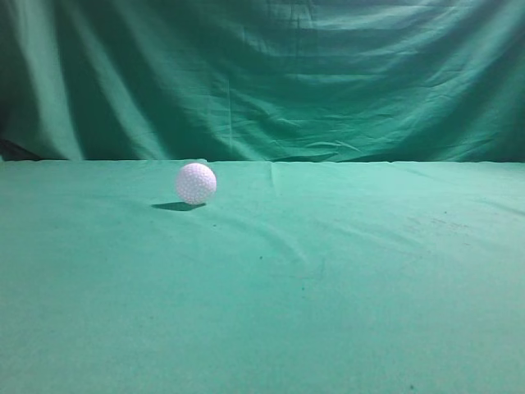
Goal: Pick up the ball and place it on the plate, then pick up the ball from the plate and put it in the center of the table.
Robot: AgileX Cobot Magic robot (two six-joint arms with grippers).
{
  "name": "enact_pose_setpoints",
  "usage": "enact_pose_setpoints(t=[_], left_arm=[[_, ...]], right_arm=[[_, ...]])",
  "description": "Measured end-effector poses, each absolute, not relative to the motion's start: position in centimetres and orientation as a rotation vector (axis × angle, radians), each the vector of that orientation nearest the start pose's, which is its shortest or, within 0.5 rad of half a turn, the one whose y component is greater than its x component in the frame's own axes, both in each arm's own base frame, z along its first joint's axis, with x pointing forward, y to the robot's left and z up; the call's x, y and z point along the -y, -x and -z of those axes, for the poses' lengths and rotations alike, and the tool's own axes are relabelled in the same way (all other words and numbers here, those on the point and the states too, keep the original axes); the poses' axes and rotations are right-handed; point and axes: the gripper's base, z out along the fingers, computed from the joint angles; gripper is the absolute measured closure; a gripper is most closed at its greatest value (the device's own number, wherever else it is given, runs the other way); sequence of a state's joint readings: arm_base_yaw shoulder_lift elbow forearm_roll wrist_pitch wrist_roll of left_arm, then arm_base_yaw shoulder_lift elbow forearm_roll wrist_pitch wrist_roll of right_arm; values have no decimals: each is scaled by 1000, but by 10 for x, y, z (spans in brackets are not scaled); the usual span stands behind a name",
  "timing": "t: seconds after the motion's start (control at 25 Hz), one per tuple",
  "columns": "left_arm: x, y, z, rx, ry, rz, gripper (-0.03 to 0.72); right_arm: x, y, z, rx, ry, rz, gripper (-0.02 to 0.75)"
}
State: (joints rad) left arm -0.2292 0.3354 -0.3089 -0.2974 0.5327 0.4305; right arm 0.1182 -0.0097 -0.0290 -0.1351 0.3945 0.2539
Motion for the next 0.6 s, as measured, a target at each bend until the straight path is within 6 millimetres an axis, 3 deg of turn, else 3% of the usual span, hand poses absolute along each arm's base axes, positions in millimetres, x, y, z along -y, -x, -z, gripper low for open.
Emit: enact_pose_setpoints(t=[0.16, 0.6], left_arm=[[30, -71, -250, -1961, -496, 187, 688], [30, -71, -250, -1961, -496, 187, 688]], right_arm=[[-2, -53, -174, -1850, -62, -140, 738], [-3, -54, -176, -1816, -46, -149, 738]])
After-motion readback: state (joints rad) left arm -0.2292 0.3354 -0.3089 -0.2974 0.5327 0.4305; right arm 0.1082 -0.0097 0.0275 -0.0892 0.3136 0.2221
